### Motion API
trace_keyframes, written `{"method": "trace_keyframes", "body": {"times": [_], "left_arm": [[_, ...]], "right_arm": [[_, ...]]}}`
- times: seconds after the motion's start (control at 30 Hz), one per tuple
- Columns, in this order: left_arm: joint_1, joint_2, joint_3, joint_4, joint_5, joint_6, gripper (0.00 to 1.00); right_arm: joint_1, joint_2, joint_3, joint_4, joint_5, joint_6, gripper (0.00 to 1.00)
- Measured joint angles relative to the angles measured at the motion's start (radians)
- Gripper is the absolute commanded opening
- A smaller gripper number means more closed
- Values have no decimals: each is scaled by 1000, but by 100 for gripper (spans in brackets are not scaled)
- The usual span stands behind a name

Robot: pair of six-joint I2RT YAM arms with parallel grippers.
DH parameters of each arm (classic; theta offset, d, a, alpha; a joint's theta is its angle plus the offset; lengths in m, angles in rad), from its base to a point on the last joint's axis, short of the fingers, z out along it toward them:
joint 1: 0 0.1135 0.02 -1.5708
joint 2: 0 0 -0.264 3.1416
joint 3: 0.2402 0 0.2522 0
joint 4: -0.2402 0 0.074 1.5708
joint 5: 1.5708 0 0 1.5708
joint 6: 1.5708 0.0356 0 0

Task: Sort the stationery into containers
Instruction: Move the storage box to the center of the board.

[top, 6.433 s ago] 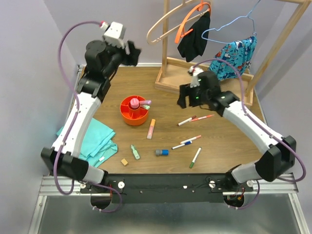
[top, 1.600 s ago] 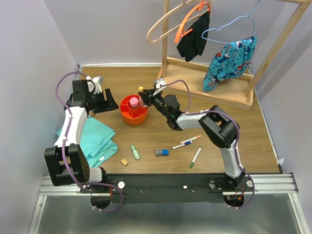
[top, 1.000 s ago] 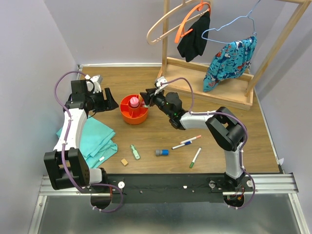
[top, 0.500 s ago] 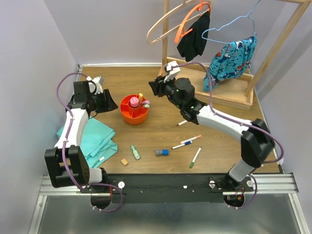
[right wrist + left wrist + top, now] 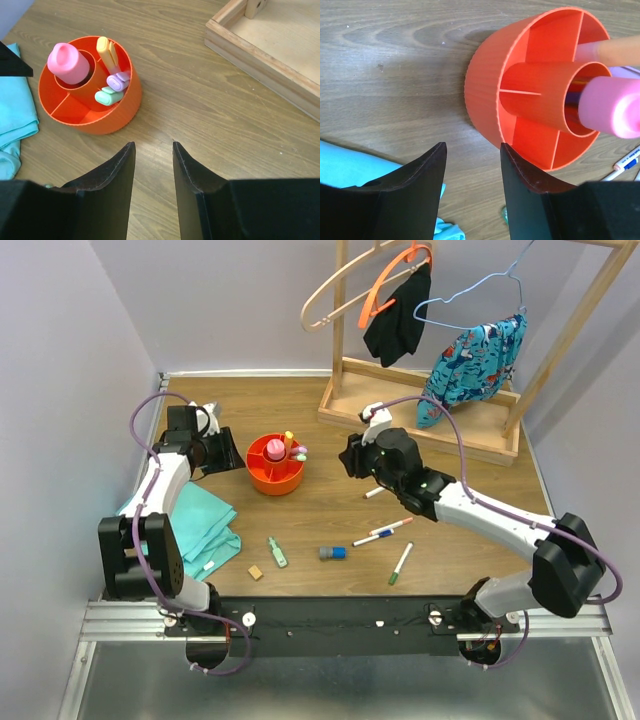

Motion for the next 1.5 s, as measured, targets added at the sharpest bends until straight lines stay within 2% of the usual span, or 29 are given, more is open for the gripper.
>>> {"method": "trace_keyframes", "body": {"times": [0.4, 0.87, 1.1, 1.2, 1.3, 1.33, 1.5], "left_arm": [[-49, 96, 56, 14, -24, -2, 56], [-203, 178, 130, 17, -44, 24, 60], [-201, 171, 140, -8, -72, 35, 66], [-187, 104, 98, -34, -84, 36, 68], [-175, -10, 44, -64, -87, 50, 70], [-174, -35, 37, -71, -87, 58, 71], [-174, -190, 3, -108, -50, 146, 71]], "right_arm": [[-40, -43, -44, 2, 0, 0, 43], [-95, -59, -82, 3, 0, 8, 43], [-105, -61, -87, 2, 0, 15, 44], [-111, -78, -99, -15, 0, 15, 44], [-126, -106, -101, -64, 1, 13, 60], [-137, -124, -101, -95, 0, -11, 71], [-186, -155, -89, -212, -8, -174, 75]]}}
